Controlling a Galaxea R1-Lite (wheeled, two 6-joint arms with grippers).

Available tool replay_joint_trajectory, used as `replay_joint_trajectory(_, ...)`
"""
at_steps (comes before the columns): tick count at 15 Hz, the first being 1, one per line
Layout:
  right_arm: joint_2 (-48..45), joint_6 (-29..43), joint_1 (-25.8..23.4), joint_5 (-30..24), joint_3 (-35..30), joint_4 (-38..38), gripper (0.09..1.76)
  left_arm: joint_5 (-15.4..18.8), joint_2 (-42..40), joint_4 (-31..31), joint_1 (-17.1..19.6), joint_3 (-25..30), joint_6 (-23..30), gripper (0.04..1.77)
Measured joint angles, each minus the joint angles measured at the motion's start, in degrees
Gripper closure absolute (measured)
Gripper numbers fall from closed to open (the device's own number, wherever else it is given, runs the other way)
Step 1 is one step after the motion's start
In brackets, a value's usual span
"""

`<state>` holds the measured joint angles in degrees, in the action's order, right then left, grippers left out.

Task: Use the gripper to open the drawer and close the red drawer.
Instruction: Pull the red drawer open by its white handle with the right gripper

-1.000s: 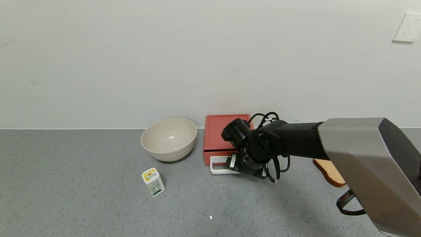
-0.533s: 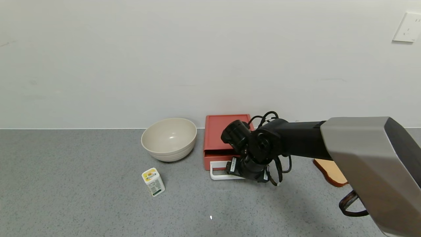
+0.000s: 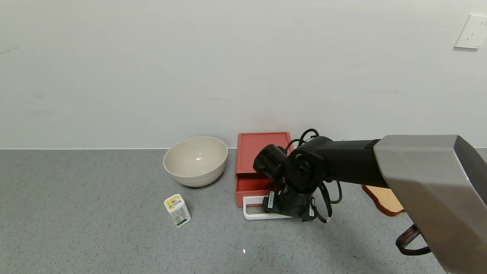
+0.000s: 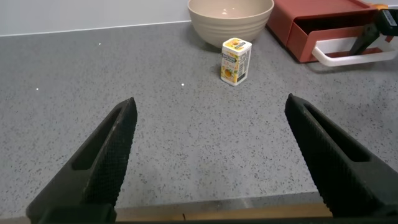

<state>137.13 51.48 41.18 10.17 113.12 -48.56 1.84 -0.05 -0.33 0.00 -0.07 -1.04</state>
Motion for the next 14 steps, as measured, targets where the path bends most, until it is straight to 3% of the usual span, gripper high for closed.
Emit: replay_joint_trajectory(14, -1.61, 4.04, 2.69, -3.01, -1.27, -5.06, 0.14, -0.16, 0.00, 0.04, 0.00, 0.07, -0.01, 0.09)
